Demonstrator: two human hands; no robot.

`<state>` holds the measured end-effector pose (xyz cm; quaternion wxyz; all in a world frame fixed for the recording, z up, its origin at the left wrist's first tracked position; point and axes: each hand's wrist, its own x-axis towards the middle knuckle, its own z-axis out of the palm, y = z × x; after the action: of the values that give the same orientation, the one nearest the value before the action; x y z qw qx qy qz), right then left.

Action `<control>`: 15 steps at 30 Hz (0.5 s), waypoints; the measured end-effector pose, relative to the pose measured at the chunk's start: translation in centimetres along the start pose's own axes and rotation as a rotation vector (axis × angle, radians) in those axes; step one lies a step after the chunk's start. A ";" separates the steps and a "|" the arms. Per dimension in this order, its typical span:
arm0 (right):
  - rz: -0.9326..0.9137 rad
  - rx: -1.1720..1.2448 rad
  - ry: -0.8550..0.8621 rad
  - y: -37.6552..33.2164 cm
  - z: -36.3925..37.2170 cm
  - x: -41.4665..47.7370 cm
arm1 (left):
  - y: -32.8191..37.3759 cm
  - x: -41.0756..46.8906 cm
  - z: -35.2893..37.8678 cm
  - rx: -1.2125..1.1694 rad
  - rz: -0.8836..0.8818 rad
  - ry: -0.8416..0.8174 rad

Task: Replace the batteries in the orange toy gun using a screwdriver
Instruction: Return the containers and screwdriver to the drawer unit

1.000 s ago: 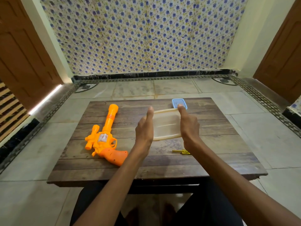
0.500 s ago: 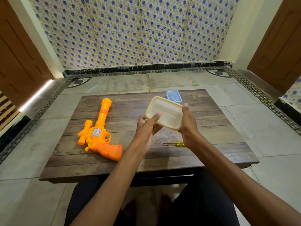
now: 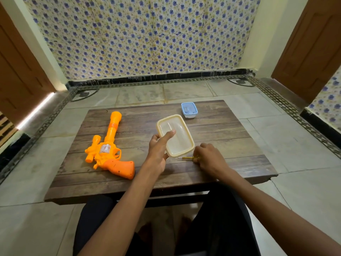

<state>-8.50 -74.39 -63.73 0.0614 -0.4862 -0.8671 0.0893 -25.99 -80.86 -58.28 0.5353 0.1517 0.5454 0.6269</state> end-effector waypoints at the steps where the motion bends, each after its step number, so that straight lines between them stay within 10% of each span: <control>1: 0.029 0.051 0.023 0.1 0.3 0.2 | -0.1 0.1 -0.2 -0.006 -0.001 -0.005; 8: 0.630 1.165 0.141 0.2 -4.1 8.3 | 2.5 3.7 -0.3 0.003 0.027 -0.034; 15: 0.771 0.744 0.287 1.1 -3.8 17.9 | 4.0 9.8 -0.3 0.034 0.061 -0.020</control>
<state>-16.18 -58.16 -59.95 0.3093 -0.7212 -0.5193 0.3385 -31.97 -72.17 -58.89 0.5185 0.1837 0.5458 0.6321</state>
